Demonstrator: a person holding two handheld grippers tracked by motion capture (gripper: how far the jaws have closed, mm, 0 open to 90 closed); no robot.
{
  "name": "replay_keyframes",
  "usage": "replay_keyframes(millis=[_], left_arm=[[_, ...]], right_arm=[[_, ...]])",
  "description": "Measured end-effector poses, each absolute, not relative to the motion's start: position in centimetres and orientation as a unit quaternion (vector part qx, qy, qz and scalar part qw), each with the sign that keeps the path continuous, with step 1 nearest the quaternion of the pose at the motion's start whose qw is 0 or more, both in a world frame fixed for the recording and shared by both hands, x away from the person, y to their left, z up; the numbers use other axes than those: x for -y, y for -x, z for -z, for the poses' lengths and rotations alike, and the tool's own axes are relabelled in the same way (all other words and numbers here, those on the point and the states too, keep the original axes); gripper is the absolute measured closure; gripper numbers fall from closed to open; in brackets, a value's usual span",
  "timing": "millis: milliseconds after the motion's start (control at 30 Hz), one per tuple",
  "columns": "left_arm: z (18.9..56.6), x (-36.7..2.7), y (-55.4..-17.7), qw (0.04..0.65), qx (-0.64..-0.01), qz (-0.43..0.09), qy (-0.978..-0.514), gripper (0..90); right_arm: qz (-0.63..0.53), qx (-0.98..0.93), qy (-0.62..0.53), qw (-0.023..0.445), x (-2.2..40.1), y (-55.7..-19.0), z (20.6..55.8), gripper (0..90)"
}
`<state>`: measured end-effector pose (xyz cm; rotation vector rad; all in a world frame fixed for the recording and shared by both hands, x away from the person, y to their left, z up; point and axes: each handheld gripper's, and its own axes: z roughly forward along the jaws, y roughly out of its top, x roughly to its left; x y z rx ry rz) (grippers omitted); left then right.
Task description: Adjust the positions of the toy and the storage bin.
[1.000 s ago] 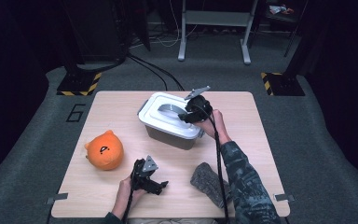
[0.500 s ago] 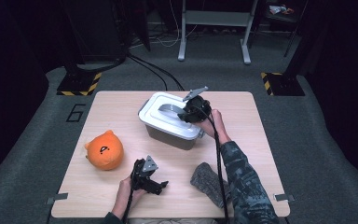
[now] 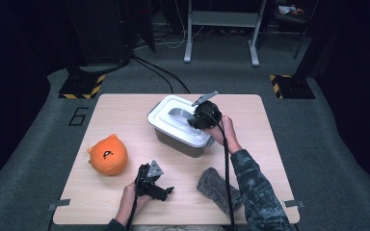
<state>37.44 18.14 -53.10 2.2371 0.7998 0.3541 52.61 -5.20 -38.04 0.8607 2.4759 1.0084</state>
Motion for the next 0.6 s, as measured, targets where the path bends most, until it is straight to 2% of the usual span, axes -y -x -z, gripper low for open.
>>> replay_keyframes(millis=[233,333,433,600], left_arm=[[53.1,-18.1,-37.4,0.362,-0.31,-0.138,-0.868,0.3],[53.1,-18.1,-37.4,0.362,-0.311,-0.137,-0.868,0.3],[53.1,-18.1,-37.4,0.361,-0.31,-0.137,-0.868,0.3],[53.1,-18.1,-37.4,0.363,-0.309,-0.137,-0.869,0.3]], right_arm=[[-0.347,-0.871,-0.306,0.163,6.2,-51.5,37.9,61.9],[-0.341,-0.872,-0.307,0.169,6.1,-51.3,37.8,54.2],[-0.347,-0.874,-0.291,0.176,5.4,-51.5,37.5,51.6],[-0.354,-0.881,-0.26,0.175,4.0,-52.6,37.3,57.6]])
